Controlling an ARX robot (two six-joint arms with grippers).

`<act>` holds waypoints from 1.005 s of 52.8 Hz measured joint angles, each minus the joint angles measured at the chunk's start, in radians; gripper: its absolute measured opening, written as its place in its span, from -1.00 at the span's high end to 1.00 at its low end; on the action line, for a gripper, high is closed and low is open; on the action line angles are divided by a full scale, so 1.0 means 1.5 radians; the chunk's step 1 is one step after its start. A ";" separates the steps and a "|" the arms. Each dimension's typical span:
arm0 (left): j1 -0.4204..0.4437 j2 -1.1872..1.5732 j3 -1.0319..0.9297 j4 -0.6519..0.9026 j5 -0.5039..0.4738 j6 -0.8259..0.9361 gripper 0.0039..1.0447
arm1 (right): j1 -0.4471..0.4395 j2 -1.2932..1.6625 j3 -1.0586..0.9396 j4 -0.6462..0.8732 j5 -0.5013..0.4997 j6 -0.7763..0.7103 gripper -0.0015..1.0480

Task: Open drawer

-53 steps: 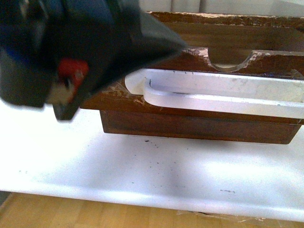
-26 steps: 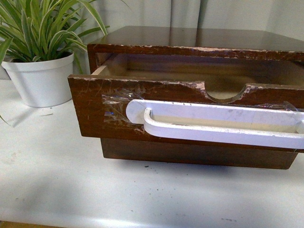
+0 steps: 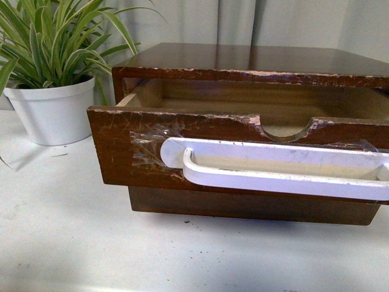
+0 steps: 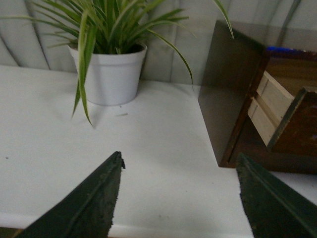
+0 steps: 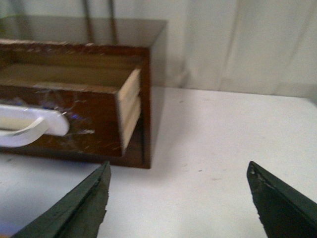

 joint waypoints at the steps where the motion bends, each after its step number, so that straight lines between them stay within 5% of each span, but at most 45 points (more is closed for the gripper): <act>1: 0.007 -0.007 -0.007 0.007 0.004 0.005 -0.26 | 0.012 -0.012 -0.004 -0.001 0.030 0.005 -0.42; 6: 0.074 -0.038 -0.010 -0.019 0.091 0.016 0.16 | 0.078 -0.048 -0.009 -0.008 0.128 0.019 0.02; 15: 0.102 -0.082 -0.010 -0.062 0.100 0.020 0.94 | 0.162 -0.074 -0.026 -0.021 0.214 0.022 0.77; 19: 0.103 -0.094 -0.010 -0.073 0.100 0.022 0.93 | 0.220 -0.082 -0.030 -0.024 0.287 0.023 0.99; 28: 0.103 -0.188 -0.010 -0.188 0.099 0.023 0.93 | 0.254 -0.108 -0.058 -0.025 0.296 0.026 0.98; 50: 0.103 -0.212 -0.010 -0.197 0.100 0.023 0.93 | 0.254 -0.109 -0.058 -0.025 0.296 0.026 0.98; 53: 0.103 -0.212 -0.010 -0.197 0.100 0.023 0.68 | 0.254 -0.109 -0.058 -0.025 0.296 0.026 0.87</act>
